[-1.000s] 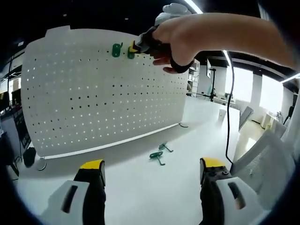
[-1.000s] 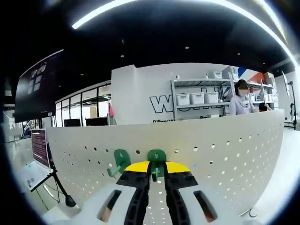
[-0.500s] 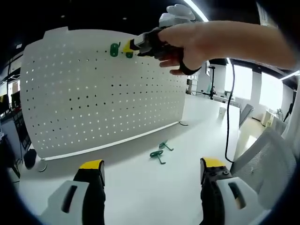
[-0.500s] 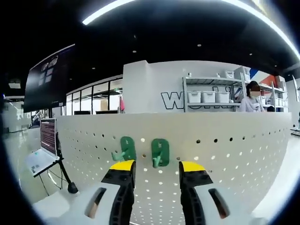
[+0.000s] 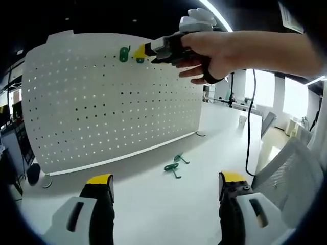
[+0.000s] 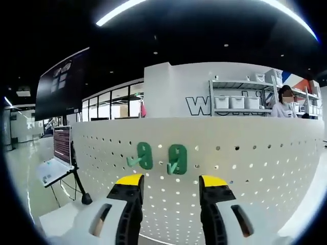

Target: Insert the hook assembly into the mounting plate slot until the hook locks in place.

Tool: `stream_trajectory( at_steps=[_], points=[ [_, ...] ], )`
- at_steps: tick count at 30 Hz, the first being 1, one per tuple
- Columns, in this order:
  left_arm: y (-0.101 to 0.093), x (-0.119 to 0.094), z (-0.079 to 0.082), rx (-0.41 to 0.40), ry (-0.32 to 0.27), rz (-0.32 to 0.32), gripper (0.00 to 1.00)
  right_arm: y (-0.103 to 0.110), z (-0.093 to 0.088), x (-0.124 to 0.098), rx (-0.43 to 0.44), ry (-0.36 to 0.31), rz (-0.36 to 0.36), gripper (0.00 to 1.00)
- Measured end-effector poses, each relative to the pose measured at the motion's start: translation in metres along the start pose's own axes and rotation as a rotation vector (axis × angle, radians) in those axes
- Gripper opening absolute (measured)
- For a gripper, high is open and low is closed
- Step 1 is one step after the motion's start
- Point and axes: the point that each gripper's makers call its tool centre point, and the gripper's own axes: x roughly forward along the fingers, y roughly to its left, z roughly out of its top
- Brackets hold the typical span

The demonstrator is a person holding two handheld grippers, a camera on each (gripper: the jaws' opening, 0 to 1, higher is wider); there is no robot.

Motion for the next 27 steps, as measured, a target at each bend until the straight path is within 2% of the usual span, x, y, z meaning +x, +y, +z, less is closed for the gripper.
stream_trajectory(
  at_steps=[3, 5, 9, 12, 21, 27],
  points=[
    [0.0, 0.0, -0.001, 0.0, 0.005, 0.001, 0.87, 0.0, 0.001, -0.003, -0.005, -0.007, 0.034, 0.41],
    [0.0, 0.0, -0.001, 0.001, 0.004, 0.001, 0.87, 0.003, 0.002, -0.005, -0.034, -0.016, 0.077, 0.41],
    [0.0, 0.0, -0.001, 0.003, 0.007, 0.0, 0.86, 0.01, -0.001, -0.011, -0.032, -0.028, 0.187, 0.42],
    [-0.001, 0.0, -0.002, 0.003, 0.009, -0.002, 0.86, 0.011, -0.003, -0.017, -0.039, -0.033, 0.237, 0.43],
    [-0.002, 0.002, -0.004, 0.018, 0.016, -0.008, 0.86, 0.008, -0.001, -0.023, -0.034, -0.045, 0.267, 0.43],
    [-0.001, 0.002, -0.004, 0.018, 0.016, -0.005, 0.87, 0.01, -0.008, -0.036, -0.047, -0.048, 0.298, 0.44]
  ],
)
